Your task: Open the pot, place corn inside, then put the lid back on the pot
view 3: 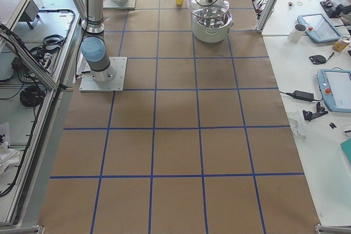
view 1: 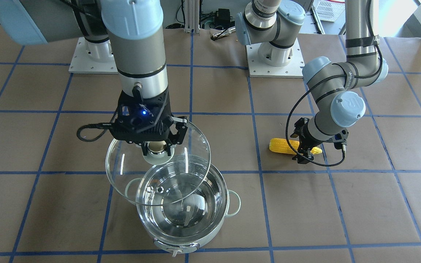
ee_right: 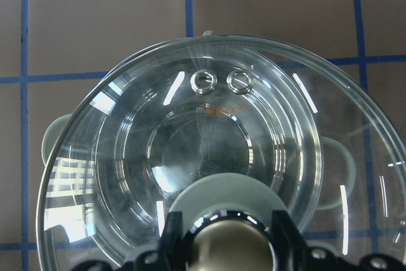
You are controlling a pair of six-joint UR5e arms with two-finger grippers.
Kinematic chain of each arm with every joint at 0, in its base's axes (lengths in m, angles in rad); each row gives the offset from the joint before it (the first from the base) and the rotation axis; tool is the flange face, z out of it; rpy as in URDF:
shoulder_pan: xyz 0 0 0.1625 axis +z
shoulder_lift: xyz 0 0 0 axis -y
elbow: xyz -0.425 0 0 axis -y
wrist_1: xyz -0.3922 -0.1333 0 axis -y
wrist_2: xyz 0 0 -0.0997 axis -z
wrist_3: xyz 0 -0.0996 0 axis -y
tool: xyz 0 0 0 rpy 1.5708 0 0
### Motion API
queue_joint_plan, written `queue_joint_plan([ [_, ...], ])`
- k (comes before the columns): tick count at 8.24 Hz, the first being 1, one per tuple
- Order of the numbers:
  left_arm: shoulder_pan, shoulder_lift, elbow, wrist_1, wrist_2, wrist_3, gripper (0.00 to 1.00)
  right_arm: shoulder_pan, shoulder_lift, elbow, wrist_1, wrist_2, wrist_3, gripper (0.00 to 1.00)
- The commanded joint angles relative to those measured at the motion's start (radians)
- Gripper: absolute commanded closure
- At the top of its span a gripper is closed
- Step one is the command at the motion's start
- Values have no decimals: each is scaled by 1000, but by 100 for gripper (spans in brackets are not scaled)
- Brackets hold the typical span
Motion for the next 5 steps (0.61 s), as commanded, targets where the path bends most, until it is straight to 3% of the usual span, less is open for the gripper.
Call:
queue_joint_plan([
  [1,0,0,1,-1,0,-2,48,-97,-206,120,138,12,-70,67],
  [4,-2,10,1,-1,2,11,65,-125,-279,188,212,10,-156,67],
  [5,-3,30,10,-7,2,11,82,-137,-282,189,212,9,-156,67],
])
